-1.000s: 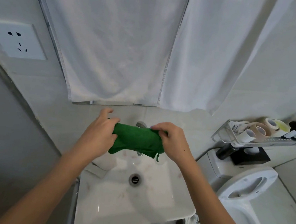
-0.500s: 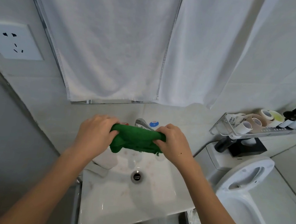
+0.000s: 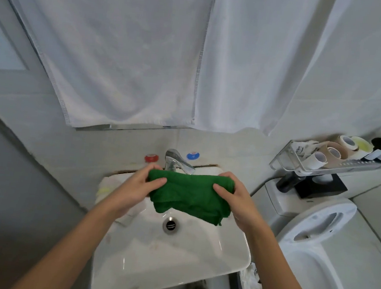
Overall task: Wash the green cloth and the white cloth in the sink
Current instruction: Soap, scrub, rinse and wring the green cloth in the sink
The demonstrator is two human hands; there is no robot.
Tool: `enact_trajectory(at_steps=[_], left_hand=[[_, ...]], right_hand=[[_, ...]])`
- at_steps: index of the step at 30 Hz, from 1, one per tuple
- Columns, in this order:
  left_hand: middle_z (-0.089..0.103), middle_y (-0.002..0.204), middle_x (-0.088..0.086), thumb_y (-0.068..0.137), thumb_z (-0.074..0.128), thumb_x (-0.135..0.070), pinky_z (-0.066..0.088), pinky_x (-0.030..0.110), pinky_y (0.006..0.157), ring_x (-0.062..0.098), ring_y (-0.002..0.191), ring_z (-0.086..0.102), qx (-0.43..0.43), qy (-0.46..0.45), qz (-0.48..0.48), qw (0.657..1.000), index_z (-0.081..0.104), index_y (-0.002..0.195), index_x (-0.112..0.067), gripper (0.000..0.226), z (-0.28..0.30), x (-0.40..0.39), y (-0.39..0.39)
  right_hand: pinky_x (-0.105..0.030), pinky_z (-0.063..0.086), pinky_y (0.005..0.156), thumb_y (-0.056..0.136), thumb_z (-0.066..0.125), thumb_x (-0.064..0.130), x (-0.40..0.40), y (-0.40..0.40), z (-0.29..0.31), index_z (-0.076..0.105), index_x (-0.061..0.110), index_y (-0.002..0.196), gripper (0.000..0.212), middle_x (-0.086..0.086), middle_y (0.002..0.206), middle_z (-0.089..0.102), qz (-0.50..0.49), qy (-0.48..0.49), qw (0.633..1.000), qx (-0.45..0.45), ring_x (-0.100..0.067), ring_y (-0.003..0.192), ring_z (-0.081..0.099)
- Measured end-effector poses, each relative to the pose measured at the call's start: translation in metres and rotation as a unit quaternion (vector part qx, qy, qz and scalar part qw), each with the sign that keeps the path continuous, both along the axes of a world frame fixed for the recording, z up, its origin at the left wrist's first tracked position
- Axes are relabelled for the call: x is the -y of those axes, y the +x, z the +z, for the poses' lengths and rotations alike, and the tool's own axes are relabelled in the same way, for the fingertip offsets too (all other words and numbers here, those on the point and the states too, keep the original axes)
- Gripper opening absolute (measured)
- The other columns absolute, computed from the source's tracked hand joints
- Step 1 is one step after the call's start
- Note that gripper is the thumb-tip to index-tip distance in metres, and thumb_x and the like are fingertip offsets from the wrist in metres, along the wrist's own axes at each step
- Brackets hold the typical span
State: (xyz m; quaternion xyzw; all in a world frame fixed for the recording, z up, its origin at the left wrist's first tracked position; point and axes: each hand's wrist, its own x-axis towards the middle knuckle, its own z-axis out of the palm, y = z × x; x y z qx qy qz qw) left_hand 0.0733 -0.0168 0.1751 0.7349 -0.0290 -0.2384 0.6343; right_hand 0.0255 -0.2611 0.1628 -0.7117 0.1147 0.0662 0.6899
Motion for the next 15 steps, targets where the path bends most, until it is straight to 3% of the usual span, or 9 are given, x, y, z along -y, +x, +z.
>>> enact_trajectory(at_steps=[3, 6, 8, 12, 15], left_hand=[[0.067, 0.091, 0.003, 0.096, 0.052, -0.019, 0.052, 0.027, 0.06, 0.014, 0.081, 0.066, -0.038, 0.024, 0.016, 0.999, 0.054, 0.098, -0.016, 0.004, -0.023, 0.034, -0.007], [0.069, 0.096, 0.005, 0.094, 0.056, -0.02, 0.058, 0.034, 0.065, 0.017, 0.085, 0.068, -0.082, 0.034, 0.045, 0.995, 0.054, 0.104, -0.015, 0.012, -0.047, 0.072, -0.012], [0.07, 0.094, 0.006, 0.091, 0.061, -0.015, 0.058, 0.034, 0.069, 0.017, 0.082, 0.068, -0.112, 0.036, 0.058, 0.991, 0.054, 0.108, -0.013, 0.018, -0.062, 0.096, -0.015], [0.067, 0.1, 0.011, 0.085, 0.065, -0.002, 0.055, 0.028, 0.059, 0.02, 0.085, 0.067, -0.175, 0.024, 0.07, 0.982, 0.051, 0.108, -0.015, 0.029, -0.092, 0.143, -0.019], [0.066, 0.103, 0.012, 0.085, 0.063, 0.004, 0.055, 0.029, 0.059, 0.022, 0.086, 0.066, -0.199, 0.022, 0.095, 0.975, 0.051, 0.111, -0.014, 0.034, -0.121, 0.178, -0.02]], right_hand=[[-0.029, 0.052, 0.069, 0.097, 0.054, 0.023, 0.026, 0.002, -0.025, 0.053, 0.027, 0.094, 0.005, 0.003, 0.085, 0.062, 0.006, -0.126, 0.992, -0.021, -0.013, 0.083, 0.063], [-0.037, 0.053, 0.077, 0.098, 0.051, 0.028, 0.061, 0.004, -0.053, 0.048, 0.036, 0.091, 0.011, 0.006, 0.086, 0.061, 0.025, -0.199, 0.979, -0.038, -0.018, 0.086, 0.062], [-0.031, 0.052, 0.074, 0.098, 0.052, 0.024, 0.082, 0.003, -0.069, 0.048, 0.031, 0.092, 0.011, 0.005, 0.087, 0.059, 0.015, -0.188, 0.981, -0.051, -0.015, 0.084, 0.059], [-0.028, 0.053, 0.073, 0.093, 0.061, 0.015, 0.124, 0.002, -0.103, 0.053, 0.016, 0.098, 0.01, -0.009, 0.097, 0.061, -0.03, -0.134, 0.986, -0.094, -0.022, 0.09, 0.061], [-0.013, 0.048, 0.064, 0.091, 0.064, 0.013, 0.153, 0.004, -0.128, 0.056, 0.014, 0.097, 0.011, -0.006, 0.094, 0.063, -0.087, -0.114, 0.982, -0.123, -0.018, 0.085, 0.062]])
